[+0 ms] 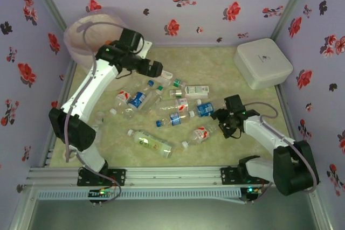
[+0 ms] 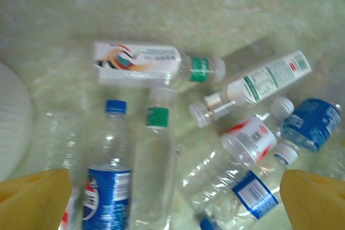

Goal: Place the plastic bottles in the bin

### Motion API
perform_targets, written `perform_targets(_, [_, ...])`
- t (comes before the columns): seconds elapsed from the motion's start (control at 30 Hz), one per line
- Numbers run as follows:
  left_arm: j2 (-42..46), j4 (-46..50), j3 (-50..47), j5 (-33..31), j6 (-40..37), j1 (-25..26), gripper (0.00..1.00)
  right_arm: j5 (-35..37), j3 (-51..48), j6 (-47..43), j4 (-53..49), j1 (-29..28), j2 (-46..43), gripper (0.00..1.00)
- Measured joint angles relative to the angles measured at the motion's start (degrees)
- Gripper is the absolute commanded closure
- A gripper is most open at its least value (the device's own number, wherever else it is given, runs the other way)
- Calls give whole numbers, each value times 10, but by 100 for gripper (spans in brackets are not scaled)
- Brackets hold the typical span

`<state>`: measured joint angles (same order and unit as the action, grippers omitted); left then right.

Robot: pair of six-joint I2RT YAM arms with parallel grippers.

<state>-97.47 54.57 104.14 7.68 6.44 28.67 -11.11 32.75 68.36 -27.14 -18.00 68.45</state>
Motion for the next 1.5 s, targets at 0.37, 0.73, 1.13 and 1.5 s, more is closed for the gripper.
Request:
perform_targets(0.37, [32, -100, -43, 189, 28, 26, 0, 47, 171, -116, -132, -14, -35, 45])
perform_targets(0.73, [64, -312, -212, 332, 108, 45, 0, -100, 341, -156, 99, -27, 83, 55])
perform_targets(1.13, [57, -439, -278, 305, 163, 53, 30, -159, 378, -168, 162, -67, 160, 57])
perform_targets(1.5, [28, -470, -278, 314, 177, 51, 54, -148, 386, -191, 159, -64, 171, 41])
